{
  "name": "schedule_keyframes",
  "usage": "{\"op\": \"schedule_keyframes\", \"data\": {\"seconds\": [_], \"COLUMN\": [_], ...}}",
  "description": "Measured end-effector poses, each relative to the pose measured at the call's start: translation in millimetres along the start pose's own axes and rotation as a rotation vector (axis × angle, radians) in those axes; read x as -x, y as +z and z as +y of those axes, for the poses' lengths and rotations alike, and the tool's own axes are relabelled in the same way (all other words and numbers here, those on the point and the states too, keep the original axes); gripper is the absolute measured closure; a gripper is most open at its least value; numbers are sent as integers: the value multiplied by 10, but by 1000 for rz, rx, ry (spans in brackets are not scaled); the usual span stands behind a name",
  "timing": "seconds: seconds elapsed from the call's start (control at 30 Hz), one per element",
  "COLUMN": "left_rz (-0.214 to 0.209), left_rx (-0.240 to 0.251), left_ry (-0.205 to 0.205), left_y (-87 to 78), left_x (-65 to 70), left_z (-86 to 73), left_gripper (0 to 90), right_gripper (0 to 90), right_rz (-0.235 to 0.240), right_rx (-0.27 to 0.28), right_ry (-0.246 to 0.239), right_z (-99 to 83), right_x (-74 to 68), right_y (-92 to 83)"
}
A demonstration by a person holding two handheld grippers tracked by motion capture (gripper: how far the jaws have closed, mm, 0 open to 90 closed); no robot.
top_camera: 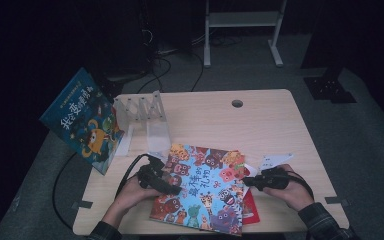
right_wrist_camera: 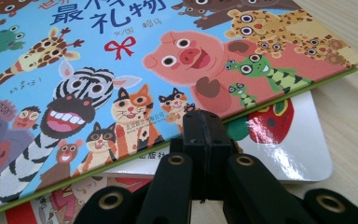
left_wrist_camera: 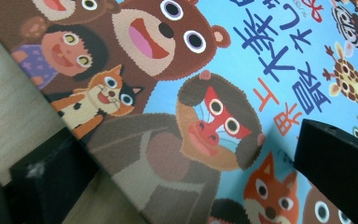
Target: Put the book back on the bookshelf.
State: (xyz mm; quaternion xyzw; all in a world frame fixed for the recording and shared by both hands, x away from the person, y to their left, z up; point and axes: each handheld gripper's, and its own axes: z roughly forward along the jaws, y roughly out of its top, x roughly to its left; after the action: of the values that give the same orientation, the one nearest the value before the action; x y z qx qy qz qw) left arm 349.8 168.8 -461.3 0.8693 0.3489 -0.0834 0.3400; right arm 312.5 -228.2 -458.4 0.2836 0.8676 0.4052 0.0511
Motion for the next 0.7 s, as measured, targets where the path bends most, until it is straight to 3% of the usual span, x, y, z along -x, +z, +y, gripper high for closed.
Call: {"op": "schedule_keyframes", "data": {"seconds": [0.43,0.63,0.7], "left_rz": [19,-50,-52], "left_rx": [22,47,40], "left_ry": [-40,-99,-95], "left_y": [20,3,2], "left_x": [7,-55,-57], "left_z": [17,20,26], "left_gripper": [0,0,0], "right_gripper": [883,879,880], "right_rz": [15,15,16], "right_rx": [3,3,2], "right_ry": [5,-2,-4], "right_z": [-5,-4,-3], "right_x": [3,6,8], "right_y": [5,6,6]}}
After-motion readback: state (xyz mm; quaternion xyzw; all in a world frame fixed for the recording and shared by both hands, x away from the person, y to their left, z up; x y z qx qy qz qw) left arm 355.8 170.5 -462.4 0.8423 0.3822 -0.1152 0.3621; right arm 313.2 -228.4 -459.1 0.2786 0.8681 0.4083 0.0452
